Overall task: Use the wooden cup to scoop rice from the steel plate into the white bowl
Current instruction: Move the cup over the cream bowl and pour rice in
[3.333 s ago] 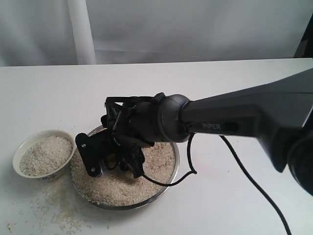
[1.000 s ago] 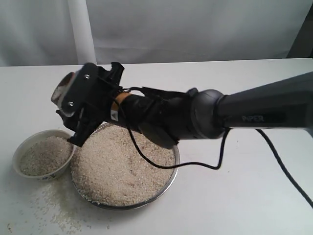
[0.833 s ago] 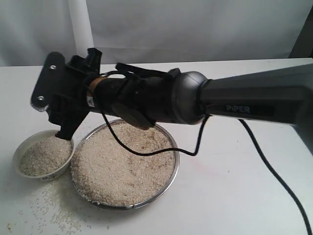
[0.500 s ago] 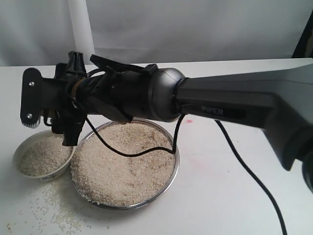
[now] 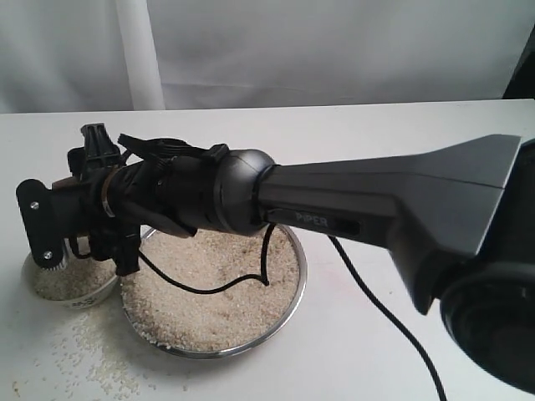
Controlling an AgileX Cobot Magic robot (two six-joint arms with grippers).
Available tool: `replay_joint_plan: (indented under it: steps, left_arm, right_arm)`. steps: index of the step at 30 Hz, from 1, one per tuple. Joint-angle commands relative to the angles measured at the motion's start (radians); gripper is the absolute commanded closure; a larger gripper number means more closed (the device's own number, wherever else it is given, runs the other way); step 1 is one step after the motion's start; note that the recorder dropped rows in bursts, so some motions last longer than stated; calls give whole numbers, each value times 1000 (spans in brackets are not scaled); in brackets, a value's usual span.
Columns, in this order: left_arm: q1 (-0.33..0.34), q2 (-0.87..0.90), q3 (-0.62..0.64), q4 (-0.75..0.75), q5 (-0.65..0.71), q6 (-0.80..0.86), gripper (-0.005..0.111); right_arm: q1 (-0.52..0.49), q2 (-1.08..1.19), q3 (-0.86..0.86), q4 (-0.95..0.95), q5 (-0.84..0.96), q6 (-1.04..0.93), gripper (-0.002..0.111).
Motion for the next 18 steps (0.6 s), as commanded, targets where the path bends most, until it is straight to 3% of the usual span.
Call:
replay_joint_plan:
  steps: [1, 18]
  left_arm:
    - [-4, -2, -3, -8, -6, -3, 107]
    - [-4, -2, -3, -8, -6, -3, 107]
  right_arm:
    - [5, 18, -39, -30, 21, -84, 108]
    - [5, 30, -39, -112, 10, -237, 108]
